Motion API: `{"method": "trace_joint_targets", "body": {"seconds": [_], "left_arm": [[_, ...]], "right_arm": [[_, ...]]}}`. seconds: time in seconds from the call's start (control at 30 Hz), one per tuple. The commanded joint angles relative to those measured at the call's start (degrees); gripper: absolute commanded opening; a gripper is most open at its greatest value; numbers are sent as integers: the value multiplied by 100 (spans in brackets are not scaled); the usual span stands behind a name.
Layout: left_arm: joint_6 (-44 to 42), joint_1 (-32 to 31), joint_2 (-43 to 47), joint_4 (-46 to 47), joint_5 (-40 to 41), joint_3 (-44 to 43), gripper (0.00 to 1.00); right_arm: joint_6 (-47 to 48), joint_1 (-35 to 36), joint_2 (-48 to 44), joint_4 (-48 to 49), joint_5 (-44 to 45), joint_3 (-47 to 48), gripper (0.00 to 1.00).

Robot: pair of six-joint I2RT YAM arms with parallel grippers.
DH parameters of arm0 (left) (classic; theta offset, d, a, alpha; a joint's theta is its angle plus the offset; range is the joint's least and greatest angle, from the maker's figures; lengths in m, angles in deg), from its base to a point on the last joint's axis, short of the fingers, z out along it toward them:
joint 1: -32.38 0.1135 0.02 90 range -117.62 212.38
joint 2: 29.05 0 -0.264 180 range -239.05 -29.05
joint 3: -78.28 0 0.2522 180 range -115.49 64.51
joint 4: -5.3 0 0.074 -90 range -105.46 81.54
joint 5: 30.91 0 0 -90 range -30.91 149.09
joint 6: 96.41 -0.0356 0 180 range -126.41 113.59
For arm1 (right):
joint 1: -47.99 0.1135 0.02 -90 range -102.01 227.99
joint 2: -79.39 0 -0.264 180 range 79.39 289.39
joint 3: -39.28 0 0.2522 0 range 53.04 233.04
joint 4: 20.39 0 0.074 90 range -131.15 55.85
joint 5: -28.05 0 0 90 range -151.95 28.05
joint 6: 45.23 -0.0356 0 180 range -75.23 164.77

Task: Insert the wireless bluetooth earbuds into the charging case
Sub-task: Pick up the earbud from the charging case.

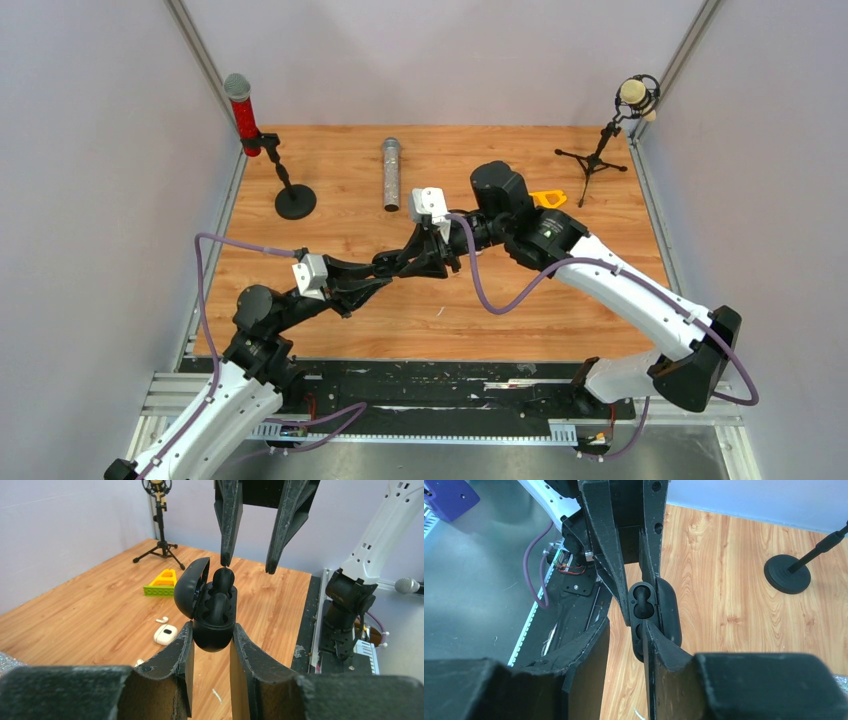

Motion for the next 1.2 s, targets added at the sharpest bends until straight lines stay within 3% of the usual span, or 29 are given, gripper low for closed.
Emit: {"method": "trace_joint_targets", "body": {"seconds": [0.0,0.7,1.17], "left_arm": [[-32,-9,22,239,-20,-84,0],[-65,-9,13,275,-60,-66,0],[-93,-10,48,279,-114,-66,0]], "right_arm": [[214,27,44,40,29,275,32],[262,58,175,56,-20,364,33],[419,85,243,-50,497,381,31]]}}
